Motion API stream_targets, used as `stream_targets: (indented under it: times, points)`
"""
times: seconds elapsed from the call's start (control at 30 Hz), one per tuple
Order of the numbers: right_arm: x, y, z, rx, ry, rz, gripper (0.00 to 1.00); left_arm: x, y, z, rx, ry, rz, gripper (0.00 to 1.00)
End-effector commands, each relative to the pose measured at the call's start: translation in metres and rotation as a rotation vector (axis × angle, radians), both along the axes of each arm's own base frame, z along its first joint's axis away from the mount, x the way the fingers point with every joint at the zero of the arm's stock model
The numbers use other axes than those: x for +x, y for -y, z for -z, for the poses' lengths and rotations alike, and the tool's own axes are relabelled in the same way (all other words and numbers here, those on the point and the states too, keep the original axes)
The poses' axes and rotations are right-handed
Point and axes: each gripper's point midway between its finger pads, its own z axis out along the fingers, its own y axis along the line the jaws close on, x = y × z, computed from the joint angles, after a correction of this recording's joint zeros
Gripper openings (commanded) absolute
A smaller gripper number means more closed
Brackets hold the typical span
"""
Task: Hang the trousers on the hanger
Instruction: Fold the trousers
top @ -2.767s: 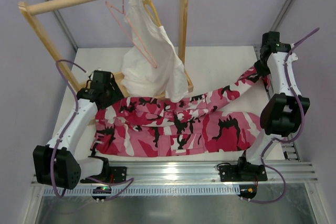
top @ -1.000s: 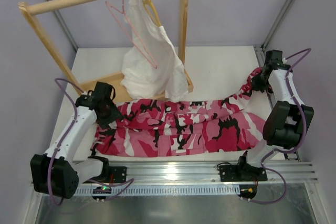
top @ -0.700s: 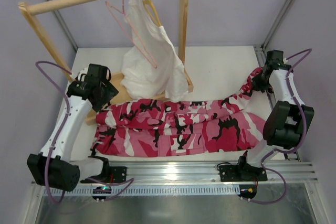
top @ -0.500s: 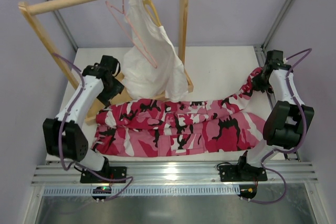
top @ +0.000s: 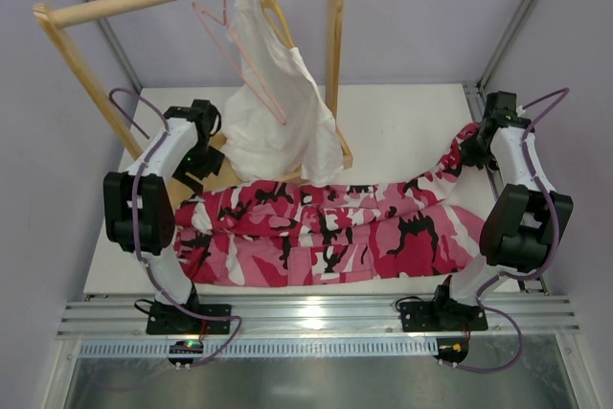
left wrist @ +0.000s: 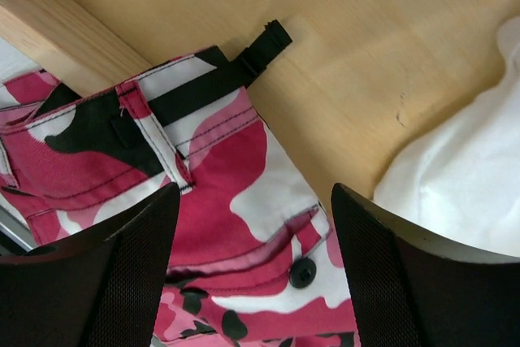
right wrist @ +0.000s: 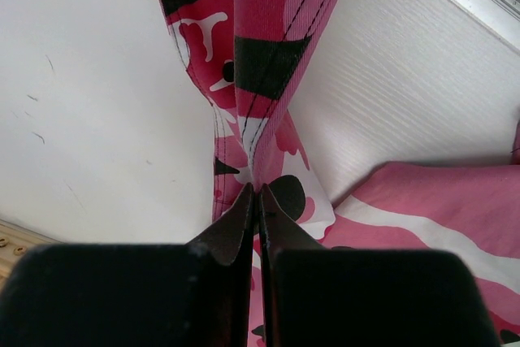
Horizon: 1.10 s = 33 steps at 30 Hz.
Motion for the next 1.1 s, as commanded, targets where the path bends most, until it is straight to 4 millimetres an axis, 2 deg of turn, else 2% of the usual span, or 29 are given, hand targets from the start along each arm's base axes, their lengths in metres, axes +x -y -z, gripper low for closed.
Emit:
stream_targets:
  times: [0.0,0.03,0.13,0.27,0.3,0.4,0.43,0.47,0.5,0.57,0.6,0.7,1.07]
  points:
    - [0.003,0.008,-0.018,-0.047,0.056,0.002,0.04,-0.002,0.001,0.021,-0.047,-0.036,-0.045,0.75]
    - [0.003,0.009,-0.017,-0.049,0.053,0.004,0.04,-0.008,0.003,0.033,-0.07,-0.071,-0.054,0.75]
    - [0.002,0.009,-0.018,-0.053,0.053,0.005,0.04,-0.004,0.005,0.049,-0.095,-0.087,-0.056,0.73]
    - [0.003,0.01,-0.019,-0.06,0.057,0.008,0.04,0.001,0.004,0.061,-0.095,-0.108,-0.035,0.71]
    - [0.002,0.011,-0.019,-0.062,0.055,0.009,0.04,0.005,0.005,0.063,-0.106,-0.1,-0.028,0.63]
    - [0.002,0.011,-0.018,-0.062,0.052,0.011,0.04,0.005,0.006,0.067,-0.124,-0.116,-0.004,0.51]
    - [0.002,0.011,-0.017,-0.062,0.05,0.009,0.04,0.003,0.005,0.067,-0.121,-0.12,0.0,0.42]
    - [0.003,0.011,-0.016,-0.061,0.049,0.008,0.04,0.003,0.004,0.067,-0.116,-0.119,0.004,0.38]
    - [0.003,0.011,-0.016,-0.061,0.047,0.008,0.04,0.003,0.002,0.064,-0.104,-0.113,0.012,0.3]
    - [0.003,0.011,-0.016,-0.062,0.047,0.009,0.04,0.004,0.0,0.061,-0.095,-0.101,0.02,0.24]
    - [0.004,0.011,-0.017,-0.064,0.05,0.011,0.04,0.004,-0.001,0.06,-0.095,-0.098,0.024,0.14]
    - [0.004,0.012,-0.019,-0.067,0.054,0.01,0.04,0.01,-0.001,0.052,-0.099,-0.077,0.042,0.0]
    - [0.004,0.012,-0.041,-0.086,0.086,-0.014,0.04,0.02,-0.013,-0.009,-0.037,0.075,0.062,0.0]
